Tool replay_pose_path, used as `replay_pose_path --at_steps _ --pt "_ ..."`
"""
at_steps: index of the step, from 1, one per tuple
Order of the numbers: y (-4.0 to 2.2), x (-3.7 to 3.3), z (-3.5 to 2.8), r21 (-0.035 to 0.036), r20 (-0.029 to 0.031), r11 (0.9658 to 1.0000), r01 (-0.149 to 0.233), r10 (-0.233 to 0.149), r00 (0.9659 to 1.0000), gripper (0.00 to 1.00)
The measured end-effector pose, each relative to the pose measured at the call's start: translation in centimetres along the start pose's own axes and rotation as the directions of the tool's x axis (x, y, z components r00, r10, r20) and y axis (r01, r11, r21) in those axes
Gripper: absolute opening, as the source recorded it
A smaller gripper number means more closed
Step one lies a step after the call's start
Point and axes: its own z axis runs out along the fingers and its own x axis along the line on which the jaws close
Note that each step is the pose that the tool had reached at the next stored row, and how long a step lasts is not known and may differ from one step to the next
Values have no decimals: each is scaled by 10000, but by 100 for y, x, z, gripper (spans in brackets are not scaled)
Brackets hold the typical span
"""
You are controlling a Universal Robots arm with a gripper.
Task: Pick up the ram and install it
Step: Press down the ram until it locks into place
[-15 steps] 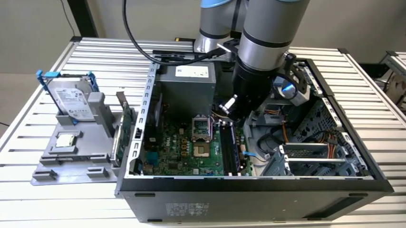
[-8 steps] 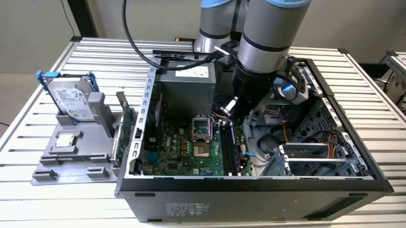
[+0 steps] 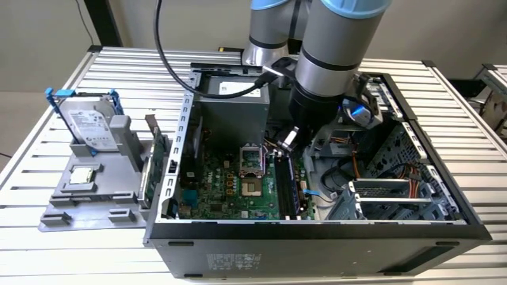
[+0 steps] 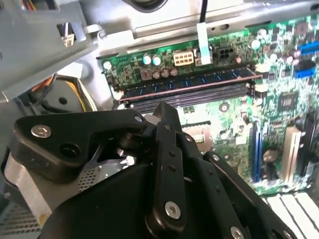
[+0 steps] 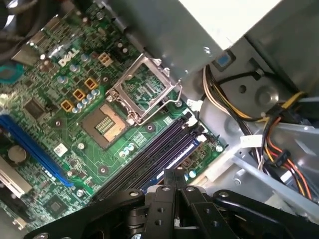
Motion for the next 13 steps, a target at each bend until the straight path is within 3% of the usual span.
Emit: replay_pose_path --at_steps 3,7,10,13 --pt "-1 1 34 -19 -11 9985 545 -545 9985 0" --pt "-2 3 75 -44 -27 9920 1265 -1265 9920 0" --pt "-2 3 102 -64 -36 9834 1814 -1815 9834 0" --pt "-3 4 114 -83 -49 9723 2337 -2338 9723 0"
